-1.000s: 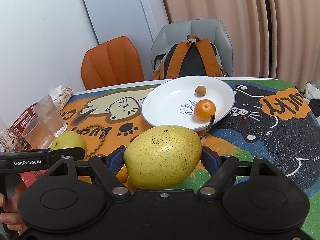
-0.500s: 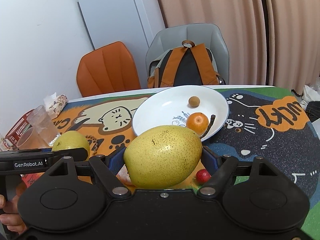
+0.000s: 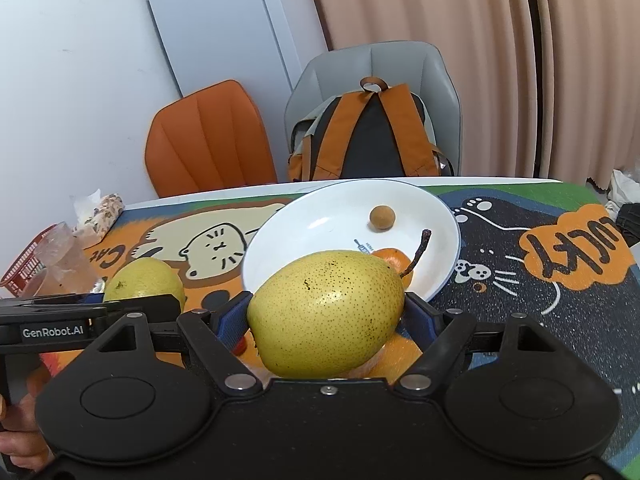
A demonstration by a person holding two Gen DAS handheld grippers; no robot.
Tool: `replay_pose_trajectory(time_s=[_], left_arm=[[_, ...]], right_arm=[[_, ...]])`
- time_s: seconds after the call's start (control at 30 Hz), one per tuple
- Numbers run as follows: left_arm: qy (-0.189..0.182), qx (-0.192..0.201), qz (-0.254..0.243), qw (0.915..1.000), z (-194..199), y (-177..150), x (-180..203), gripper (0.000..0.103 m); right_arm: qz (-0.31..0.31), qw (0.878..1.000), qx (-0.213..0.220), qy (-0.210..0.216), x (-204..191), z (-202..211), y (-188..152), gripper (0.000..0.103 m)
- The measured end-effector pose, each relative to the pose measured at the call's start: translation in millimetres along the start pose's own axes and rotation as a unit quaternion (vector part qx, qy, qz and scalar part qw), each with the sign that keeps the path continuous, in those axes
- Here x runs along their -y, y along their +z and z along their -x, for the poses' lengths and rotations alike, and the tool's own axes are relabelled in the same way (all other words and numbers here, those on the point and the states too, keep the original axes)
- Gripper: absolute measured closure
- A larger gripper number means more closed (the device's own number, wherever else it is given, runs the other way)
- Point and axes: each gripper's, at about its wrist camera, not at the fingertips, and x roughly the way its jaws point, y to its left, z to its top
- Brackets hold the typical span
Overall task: Organize fruits
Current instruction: 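Carry the pear and pomelo onto the white plate and release them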
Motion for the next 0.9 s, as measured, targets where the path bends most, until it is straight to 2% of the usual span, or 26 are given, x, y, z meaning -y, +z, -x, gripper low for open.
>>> replay_pose_trajectory(time_s=[0.43, 0.57, 0.9], left_arm=[[0.007, -0.008, 0.002, 0.9999, -27, 15, 3, 0.041], [0.005, -0.009, 0.003, 0.9999, -33, 19, 3, 0.041], [-0.010, -0.013, -0.009, 0.9998, -53, 28, 14, 0.041]], right_arm=[[-0.010, 0.999, -0.024, 0.021, 13, -38, 11, 0.027], [-0.018, 0.999, -0.035, 0.001, 15, -49, 13, 0.026], [-0.025, 1.000, -0.017, -0.004, 23, -34, 14, 0.021]])
